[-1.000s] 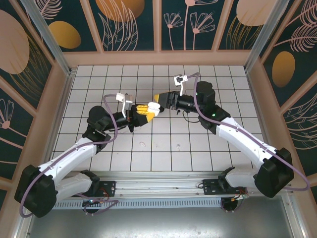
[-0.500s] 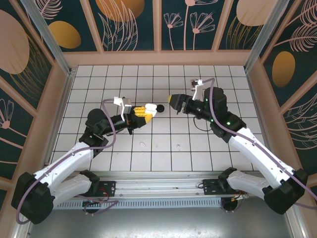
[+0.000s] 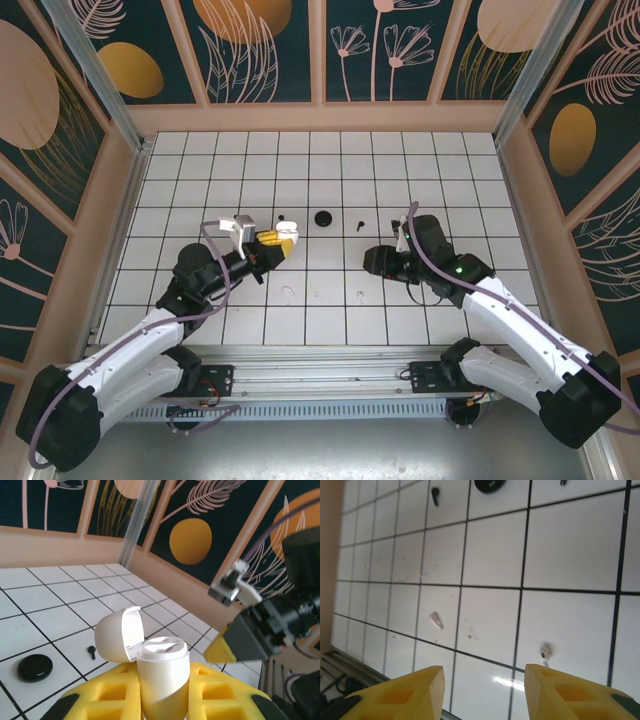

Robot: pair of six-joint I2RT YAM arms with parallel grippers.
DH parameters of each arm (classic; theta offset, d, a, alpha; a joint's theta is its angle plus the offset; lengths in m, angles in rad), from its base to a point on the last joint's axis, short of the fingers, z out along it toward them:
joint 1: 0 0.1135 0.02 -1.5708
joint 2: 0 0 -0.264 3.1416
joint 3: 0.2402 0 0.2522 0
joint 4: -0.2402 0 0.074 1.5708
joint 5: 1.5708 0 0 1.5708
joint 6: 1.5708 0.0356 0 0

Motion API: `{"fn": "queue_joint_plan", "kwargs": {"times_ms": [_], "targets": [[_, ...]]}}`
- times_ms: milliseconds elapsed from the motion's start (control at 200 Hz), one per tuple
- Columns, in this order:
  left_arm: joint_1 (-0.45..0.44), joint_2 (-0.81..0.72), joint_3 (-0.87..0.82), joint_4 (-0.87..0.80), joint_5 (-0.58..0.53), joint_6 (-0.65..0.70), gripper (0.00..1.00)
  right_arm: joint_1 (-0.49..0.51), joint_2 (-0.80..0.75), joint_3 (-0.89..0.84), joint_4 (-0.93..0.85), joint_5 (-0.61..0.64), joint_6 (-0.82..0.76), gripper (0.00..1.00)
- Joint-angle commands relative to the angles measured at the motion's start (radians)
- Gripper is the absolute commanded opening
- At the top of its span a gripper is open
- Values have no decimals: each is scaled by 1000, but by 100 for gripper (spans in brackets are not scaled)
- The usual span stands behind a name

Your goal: Insert the wireless bluetooth earbuds into the charging case

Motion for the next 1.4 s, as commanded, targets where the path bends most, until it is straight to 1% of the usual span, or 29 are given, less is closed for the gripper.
{"fn": "queue_joint_plan", "kwargs": {"times_ms": [0,145,305,450,601,706,911,1106,1246,1396], "targets": [[-15,-22,10,-12,-37,-48,0,-3,2,-41,-16,-8,-49,46],[-33,-5,-12,13,-16,-86,0,1,54,-82,11,-8,-56,46],[-65,59,-59,159,8,-147,0,22,143,-92,34,6,-69,45],[-106,134,-71,233,18,-146,0,37,245,-60,47,29,-119,45],[-131,178,-79,302,3,-147,0,65,375,13,1,86,-196,45],[-146,201,-63,296,17,-136,0,89,432,43,-9,129,-214,44],[-167,222,-71,296,13,-137,0,133,483,47,16,124,-209,40],[-169,184,-110,293,-15,-134,0,158,536,66,1,149,-215,38],[-169,172,-106,257,-16,-120,0,171,569,86,-4,153,-220,37],[-168,180,-103,253,-17,-112,0,174,597,92,3,156,-229,31]]}}
